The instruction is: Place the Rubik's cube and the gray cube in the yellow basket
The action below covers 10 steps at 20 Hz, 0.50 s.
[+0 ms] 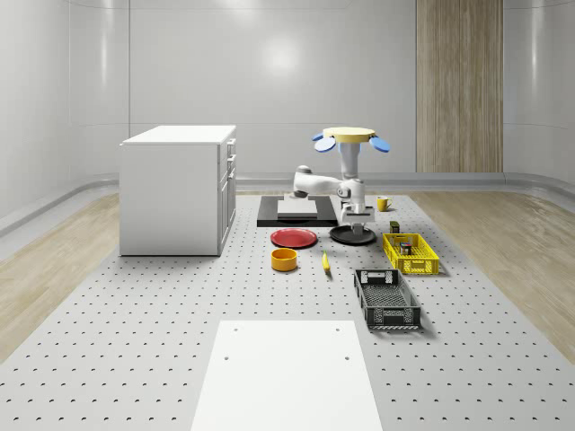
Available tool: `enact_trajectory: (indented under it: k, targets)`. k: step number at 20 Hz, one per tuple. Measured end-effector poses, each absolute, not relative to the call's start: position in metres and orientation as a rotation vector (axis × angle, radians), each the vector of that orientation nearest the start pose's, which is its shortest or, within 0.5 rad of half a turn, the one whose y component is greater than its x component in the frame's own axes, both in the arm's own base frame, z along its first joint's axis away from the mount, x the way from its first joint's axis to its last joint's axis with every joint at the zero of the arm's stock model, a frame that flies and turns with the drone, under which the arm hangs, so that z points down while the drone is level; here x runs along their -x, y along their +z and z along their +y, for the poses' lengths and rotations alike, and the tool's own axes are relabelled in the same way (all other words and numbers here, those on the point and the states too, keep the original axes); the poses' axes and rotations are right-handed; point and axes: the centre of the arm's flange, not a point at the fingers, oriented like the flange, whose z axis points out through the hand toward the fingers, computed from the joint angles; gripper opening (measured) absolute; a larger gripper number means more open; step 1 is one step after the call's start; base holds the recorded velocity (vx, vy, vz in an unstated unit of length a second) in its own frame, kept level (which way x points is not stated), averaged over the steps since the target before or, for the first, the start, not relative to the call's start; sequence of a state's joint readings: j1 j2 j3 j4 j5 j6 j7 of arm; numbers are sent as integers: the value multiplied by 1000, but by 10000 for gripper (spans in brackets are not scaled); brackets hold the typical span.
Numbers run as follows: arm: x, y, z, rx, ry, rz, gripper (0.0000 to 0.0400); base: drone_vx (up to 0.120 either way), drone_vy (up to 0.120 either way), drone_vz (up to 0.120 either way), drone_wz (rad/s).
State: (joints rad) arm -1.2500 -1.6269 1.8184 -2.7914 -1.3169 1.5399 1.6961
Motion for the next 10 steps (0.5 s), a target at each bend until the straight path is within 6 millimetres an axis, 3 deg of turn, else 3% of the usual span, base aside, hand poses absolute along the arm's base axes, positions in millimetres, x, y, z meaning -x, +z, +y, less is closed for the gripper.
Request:
enact_trajectory:
  k: [10]
  targets:
    - [-329,362,0,-1,785,-2,250,0,120,-8,0]
